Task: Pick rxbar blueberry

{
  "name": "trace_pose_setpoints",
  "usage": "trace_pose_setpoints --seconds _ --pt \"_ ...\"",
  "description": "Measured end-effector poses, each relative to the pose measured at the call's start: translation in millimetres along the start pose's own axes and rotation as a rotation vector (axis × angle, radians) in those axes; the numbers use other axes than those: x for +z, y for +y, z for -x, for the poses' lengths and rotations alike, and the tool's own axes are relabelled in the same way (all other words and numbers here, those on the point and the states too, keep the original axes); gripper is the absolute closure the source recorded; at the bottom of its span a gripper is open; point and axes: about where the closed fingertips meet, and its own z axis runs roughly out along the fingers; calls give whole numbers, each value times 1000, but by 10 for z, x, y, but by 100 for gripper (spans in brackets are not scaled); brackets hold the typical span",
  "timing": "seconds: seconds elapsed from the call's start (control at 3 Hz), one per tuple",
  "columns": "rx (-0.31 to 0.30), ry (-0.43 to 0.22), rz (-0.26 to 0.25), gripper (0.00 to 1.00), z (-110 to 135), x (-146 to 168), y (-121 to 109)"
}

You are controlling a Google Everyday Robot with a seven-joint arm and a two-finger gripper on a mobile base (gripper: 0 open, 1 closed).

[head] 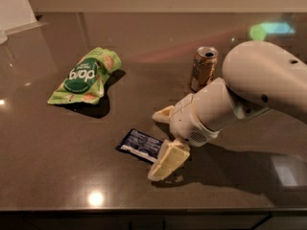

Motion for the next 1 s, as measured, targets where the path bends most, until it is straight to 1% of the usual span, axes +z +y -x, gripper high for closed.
trace_pose_setpoints --seconds 0.67,1.0 --pt "42 -2 -4 65 -72 -67 -52" --pt "79 -1 -21 96 -142 -214 -192"
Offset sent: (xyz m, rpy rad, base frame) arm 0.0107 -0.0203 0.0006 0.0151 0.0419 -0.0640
